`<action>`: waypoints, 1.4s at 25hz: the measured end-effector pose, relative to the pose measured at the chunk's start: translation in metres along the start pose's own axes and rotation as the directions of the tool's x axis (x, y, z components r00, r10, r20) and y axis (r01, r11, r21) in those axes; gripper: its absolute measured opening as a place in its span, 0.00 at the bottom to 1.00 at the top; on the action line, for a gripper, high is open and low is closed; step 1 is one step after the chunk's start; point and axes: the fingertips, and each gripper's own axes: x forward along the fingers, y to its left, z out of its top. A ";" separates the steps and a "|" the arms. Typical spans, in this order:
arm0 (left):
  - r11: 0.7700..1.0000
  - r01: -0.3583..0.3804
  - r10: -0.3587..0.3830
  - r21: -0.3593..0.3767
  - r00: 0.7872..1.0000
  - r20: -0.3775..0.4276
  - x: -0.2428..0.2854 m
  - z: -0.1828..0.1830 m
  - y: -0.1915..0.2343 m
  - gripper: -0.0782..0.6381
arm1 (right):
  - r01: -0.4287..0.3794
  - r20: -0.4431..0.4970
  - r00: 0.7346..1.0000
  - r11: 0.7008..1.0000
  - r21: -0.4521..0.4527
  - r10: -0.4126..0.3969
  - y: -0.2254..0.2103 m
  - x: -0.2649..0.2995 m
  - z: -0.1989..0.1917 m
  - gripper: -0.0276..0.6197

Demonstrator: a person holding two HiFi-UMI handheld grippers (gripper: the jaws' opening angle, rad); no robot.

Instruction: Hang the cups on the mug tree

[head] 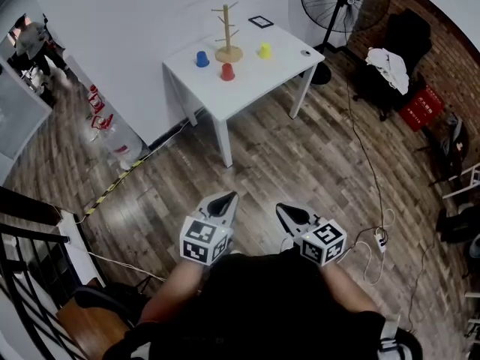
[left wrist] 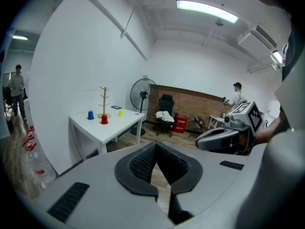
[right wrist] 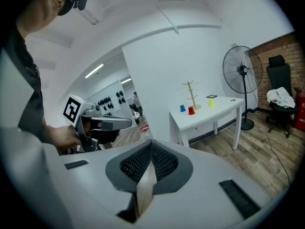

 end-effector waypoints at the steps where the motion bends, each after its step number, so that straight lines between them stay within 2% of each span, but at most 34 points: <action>1: 1.000 -0.002 0.002 -0.013 1.000 0.003 -0.001 -0.001 0.002 0.13 | 0.005 -0.007 1.000 1.000 0.010 -0.004 0.003 0.001 -0.001 0.05; 6: 0.999 -0.011 0.011 -0.036 1.000 0.002 0.000 -0.003 0.012 0.13 | 0.031 -0.018 0.999 0.999 0.009 -0.031 0.016 0.007 -0.003 0.05; 13: 0.999 -0.009 0.008 -0.053 1.000 -0.016 0.006 -0.011 0.025 0.13 | 0.060 0.048 0.997 0.998 -0.002 -0.060 0.018 0.011 0.004 0.05; 17: 0.998 -0.017 0.015 -0.064 1.000 -0.027 0.014 -0.017 0.029 0.13 | 0.081 0.001 0.997 0.996 -0.032 -0.081 -0.007 0.012 -0.003 0.05; 22: 0.999 -0.037 0.037 0.001 0.997 -0.071 0.044 -0.014 0.042 0.13 | 0.059 0.005 0.998 0.998 0.002 -0.059 -0.055 0.034 0.015 0.05; 25: 0.999 -0.050 0.050 0.009 0.996 -0.075 0.070 0.005 0.059 0.13 | 0.029 0.019 0.999 1.000 -0.003 -0.029 -0.083 0.052 0.041 0.05; 31: 0.995 -0.085 0.085 0.051 0.996 -0.012 0.124 0.068 0.084 0.13 | -0.004 0.043 0.999 0.997 -0.080 0.008 -0.143 0.076 0.097 0.05; 35: 0.992 -0.125 0.125 0.034 0.992 0.000 0.145 0.087 0.092 0.13 | -0.038 0.041 0.998 0.995 -0.095 0.042 -0.169 0.087 0.113 0.05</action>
